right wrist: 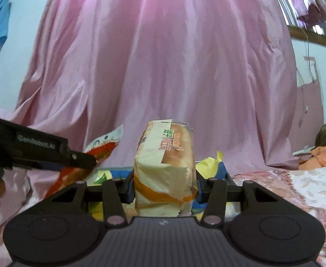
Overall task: Organize snacks
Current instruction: 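Carry the bread bag and spicy strip pack into the grey tray and release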
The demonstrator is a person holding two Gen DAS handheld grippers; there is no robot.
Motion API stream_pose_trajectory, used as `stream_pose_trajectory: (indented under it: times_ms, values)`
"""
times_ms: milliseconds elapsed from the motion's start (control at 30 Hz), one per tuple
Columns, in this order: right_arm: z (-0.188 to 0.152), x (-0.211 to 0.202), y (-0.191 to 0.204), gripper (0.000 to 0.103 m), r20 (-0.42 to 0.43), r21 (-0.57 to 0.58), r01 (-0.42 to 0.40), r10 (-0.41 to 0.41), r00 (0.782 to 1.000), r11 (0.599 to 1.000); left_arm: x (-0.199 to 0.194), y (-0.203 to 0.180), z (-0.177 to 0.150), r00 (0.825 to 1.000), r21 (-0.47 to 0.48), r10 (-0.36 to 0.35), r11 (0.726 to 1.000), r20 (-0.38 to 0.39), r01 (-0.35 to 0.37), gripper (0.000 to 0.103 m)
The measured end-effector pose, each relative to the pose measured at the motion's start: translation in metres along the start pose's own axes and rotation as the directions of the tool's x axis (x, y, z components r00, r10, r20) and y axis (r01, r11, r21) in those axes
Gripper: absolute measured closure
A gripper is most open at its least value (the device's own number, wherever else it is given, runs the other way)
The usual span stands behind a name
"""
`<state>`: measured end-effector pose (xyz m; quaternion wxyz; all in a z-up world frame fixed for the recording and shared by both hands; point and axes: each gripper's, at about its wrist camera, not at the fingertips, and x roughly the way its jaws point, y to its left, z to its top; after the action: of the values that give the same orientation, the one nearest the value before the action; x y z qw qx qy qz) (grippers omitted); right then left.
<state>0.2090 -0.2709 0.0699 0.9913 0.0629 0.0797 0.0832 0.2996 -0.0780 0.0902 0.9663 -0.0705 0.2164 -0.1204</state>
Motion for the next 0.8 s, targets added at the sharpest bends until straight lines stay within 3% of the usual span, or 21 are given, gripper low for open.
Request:
stream_pose_trajectory:
  times_ms: [300, 433, 500, 567, 667, 800]
  values:
    - [-0.023, 0.060, -0.010, 0.051, -0.121, 0.006, -0.001, 0.002, 0.993, 1.000, 0.065, -0.002, -0.020, 0.996, 0.033, 0.037, 0.999, -0.079, -0.034, 0.055]
    - [-0.027, 0.060, -0.004, 0.050, -0.109, -0.035, -0.005, 0.001, 0.994, 0.999, 0.073, 0.003, -0.029, 0.994, 0.002, 0.046, 0.999, -0.102, -0.046, 0.044]
    - [-0.028, 0.060, -0.003, 0.044, -0.109, -0.053, 0.012, -0.017, 0.994, 0.999, 0.073, 0.009, -0.031, 0.992, -0.041, 0.054, 0.997, -0.111, -0.058, 0.038]
    - [-0.028, 0.058, -0.004, 0.033, -0.105, -0.057, 0.036, -0.042, 0.994, 0.998, 0.070, 0.013, -0.031, 0.992, -0.066, 0.064, 0.995, -0.109, -0.072, 0.025]
    - [-0.024, 0.055, -0.009, 0.017, -0.104, -0.041, 0.056, -0.060, 0.993, 0.998, 0.061, 0.015, -0.028, 0.993, -0.065, 0.085, 0.994, -0.086, -0.091, 0.017]
    - [-0.020, 0.044, -0.011, 0.009, -0.099, -0.044, 0.071, -0.075, 0.992, 0.997, 0.040, 0.013, -0.024, 0.996, -0.090, 0.087, 0.992, -0.037, -0.090, 0.005]
